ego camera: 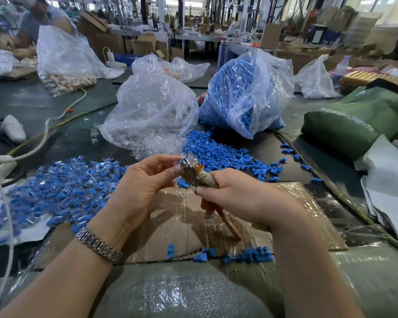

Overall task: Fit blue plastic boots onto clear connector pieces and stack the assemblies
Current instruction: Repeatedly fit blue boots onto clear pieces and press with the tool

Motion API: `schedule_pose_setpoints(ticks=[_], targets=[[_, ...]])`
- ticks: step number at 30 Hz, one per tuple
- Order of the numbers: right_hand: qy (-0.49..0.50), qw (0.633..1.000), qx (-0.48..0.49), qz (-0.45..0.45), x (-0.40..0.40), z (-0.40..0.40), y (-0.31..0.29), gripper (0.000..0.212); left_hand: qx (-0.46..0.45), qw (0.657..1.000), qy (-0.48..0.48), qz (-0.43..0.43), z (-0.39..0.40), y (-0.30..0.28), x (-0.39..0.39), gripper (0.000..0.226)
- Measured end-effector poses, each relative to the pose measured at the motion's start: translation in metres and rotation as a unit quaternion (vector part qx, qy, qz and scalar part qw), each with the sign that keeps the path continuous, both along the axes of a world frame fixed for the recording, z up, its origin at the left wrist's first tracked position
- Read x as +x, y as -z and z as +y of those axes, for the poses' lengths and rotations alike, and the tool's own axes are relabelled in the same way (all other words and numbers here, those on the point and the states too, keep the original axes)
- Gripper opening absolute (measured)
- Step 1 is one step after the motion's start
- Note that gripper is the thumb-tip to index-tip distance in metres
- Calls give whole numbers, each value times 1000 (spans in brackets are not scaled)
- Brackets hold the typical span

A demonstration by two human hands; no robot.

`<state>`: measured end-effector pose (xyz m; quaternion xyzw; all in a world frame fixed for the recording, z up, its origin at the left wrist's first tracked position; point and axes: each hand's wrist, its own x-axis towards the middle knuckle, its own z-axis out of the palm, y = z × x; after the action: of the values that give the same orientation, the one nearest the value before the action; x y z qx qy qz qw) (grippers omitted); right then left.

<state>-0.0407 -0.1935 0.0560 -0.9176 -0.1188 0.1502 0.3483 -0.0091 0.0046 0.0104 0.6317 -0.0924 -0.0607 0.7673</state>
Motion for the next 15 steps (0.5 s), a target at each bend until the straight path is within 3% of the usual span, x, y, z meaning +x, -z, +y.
schedule_pose_setpoints(ticks=[5, 12, 15], targets=[[40, 997, 58, -12, 0, 7, 14, 35, 27, 999, -13, -13, 0, 0, -1, 24], [42, 997, 56, -14, 0, 5, 18, 53, 69, 996, -35, -49, 0, 0, -1, 23], [42, 993, 103, 32, -1, -1, 14, 44, 87, 993, -52, -60, 3, 1, 2, 22]])
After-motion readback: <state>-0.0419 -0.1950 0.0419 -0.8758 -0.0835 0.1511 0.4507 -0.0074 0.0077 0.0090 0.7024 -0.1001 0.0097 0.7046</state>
